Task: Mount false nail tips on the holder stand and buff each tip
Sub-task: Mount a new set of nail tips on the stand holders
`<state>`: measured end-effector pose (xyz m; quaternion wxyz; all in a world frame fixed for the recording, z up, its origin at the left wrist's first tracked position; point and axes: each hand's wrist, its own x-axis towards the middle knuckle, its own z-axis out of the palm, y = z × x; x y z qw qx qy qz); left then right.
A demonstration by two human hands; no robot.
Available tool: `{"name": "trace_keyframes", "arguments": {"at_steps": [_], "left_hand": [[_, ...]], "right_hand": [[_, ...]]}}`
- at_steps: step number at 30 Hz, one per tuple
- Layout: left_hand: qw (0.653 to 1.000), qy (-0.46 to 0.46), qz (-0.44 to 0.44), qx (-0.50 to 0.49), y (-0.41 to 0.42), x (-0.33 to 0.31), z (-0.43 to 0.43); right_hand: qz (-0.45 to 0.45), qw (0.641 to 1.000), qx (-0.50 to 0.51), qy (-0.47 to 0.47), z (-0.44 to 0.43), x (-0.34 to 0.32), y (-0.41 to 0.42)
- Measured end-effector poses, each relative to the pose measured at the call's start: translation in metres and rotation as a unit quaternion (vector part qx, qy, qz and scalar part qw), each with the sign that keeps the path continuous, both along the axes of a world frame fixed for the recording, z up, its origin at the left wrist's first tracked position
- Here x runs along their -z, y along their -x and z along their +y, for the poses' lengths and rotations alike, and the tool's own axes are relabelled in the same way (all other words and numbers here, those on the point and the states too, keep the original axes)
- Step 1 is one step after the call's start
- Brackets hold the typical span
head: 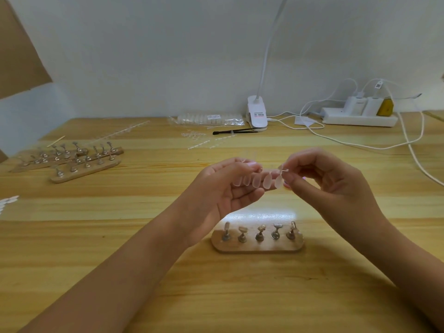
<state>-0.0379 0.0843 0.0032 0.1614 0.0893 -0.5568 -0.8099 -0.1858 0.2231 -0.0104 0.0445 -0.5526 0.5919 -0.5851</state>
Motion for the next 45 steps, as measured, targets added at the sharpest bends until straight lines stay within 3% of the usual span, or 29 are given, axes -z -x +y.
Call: {"name": "trace_keyframes", "arguments": {"at_steps": [18, 29, 37, 45], "left_hand": [[0.999, 0.031, -0.014, 0.037, 0.001, 0.000, 0.000], [0.999, 0.019, -0.028, 0.025, 0.001, 0.002, -0.006], [0.998, 0.040, -0.043, -0.004, 0.000, 0.001, -0.010], [0.999, -0.020, -0.043, -0.011, -0.001, -0.001, -0.014]], "right_hand": [[-0.012, 0.998, 0.043, -0.035, -0.001, -0.002, 0.002], [0.090, 0.995, 0.035, -0.026, 0.004, -0.002, -0.005], [0.102, 0.994, 0.013, -0.023, 0.003, -0.003, -0.003], [-0.046, 0.995, -0.071, -0.051, 0.008, -0.010, 0.005]]}}
